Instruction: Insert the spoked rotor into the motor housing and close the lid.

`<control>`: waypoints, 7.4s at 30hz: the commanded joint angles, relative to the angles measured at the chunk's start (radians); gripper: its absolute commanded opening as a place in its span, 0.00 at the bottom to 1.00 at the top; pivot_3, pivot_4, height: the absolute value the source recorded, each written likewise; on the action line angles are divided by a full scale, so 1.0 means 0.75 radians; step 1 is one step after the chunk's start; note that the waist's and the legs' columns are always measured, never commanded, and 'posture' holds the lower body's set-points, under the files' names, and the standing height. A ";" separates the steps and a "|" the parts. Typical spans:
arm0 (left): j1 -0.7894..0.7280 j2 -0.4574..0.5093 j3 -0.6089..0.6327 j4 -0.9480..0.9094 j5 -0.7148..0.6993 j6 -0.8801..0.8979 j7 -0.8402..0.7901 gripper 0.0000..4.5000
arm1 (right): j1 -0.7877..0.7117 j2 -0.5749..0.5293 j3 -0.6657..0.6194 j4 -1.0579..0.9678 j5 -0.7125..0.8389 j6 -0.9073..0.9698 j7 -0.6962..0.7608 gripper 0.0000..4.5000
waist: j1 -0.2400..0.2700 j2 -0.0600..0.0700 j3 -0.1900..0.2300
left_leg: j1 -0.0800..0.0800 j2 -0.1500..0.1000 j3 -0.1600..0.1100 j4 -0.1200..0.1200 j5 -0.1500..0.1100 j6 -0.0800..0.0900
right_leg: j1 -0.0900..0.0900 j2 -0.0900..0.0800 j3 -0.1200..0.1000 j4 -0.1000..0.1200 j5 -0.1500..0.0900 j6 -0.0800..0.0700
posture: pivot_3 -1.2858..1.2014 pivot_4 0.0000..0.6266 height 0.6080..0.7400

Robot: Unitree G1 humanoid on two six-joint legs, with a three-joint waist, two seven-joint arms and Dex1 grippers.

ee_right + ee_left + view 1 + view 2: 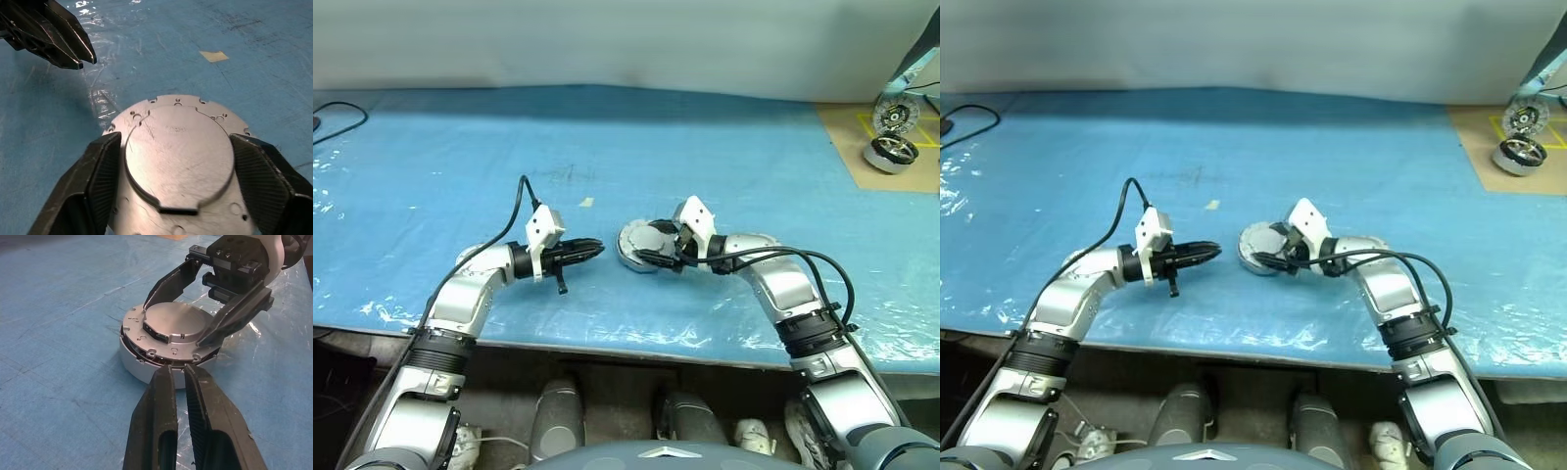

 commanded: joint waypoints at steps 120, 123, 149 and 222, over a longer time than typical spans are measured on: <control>-0.066 -0.096 -0.185 0.223 0.246 -0.202 0.086 0.08 | 0.044 -0.067 0.051 -0.091 -0.059 -0.114 0.098 1.00 | -0.014 -0.002 -0.005 | 0.017 -0.008 0.001 -0.028 -0.001 -0.001 | 0.013 -0.003 0.003 -0.023 -0.002 0.003 | 0.52 0.24 1.00; -0.065 -0.092 -0.183 0.211 0.242 -0.195 0.083 0.08 | 0.034 -0.082 0.059 -0.084 -0.091 -0.159 0.087 1.00 | -0.014 -0.002 -0.005 | 0.017 -0.007 0.001 -0.027 -0.001 -0.001 | 0.013 -0.003 0.003 -0.023 -0.002 0.003 | 0.52 0.24 1.00; -0.053 -0.098 -0.185 0.223 0.249 -0.203 0.093 0.08 | 0.009 0.068 0.048 0.103 -0.092 0.004 0.016 1.00 | -0.048 -0.002 -0.005 | 0.033 -0.004 0.001 -0.023 -0.001 0.000 | 0.028 -0.002 0.004 -0.021 -0.005 -0.003 | 0.52 0.24 1.00; -0.107 -0.116 -0.233 0.183 0.167 -0.088 -0.014 0.08 | -0.003 0.056 0.051 -0.002 0.025 0.217 0.093 1.00 | -0.028 -0.002 -0.004 | 0.019 -0.004 0.001 -0.023 -0.002 -0.003 | 0.014 -0.001 0.001 -0.020 -0.002 0.001 | 0.52 0.24 1.00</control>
